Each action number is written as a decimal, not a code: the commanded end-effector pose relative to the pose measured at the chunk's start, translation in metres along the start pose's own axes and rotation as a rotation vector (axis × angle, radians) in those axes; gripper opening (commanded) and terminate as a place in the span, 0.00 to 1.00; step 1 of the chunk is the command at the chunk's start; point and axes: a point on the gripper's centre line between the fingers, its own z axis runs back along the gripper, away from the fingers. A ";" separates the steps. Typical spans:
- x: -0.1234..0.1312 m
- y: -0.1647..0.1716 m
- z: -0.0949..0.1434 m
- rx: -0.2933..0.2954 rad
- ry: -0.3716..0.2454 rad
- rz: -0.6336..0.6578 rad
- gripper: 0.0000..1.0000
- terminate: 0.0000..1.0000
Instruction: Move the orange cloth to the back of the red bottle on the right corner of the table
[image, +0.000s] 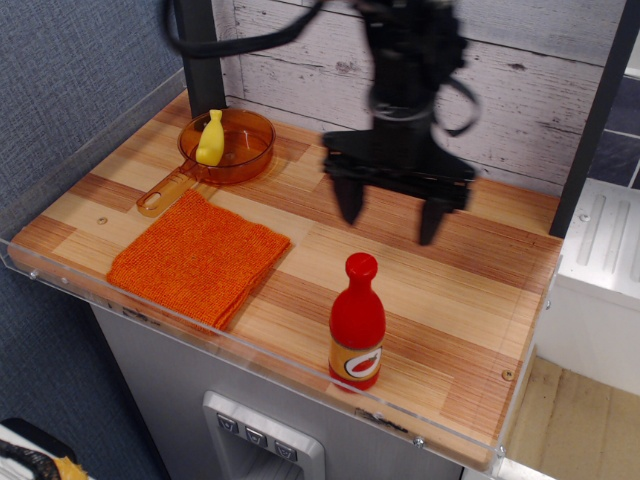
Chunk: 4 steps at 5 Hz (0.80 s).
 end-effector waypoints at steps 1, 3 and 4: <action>-0.010 0.064 -0.001 -0.016 -0.026 0.010 1.00 0.00; -0.031 0.103 0.024 0.068 0.007 0.019 0.00 0.00; -0.040 0.121 0.024 0.122 0.042 0.034 0.00 0.00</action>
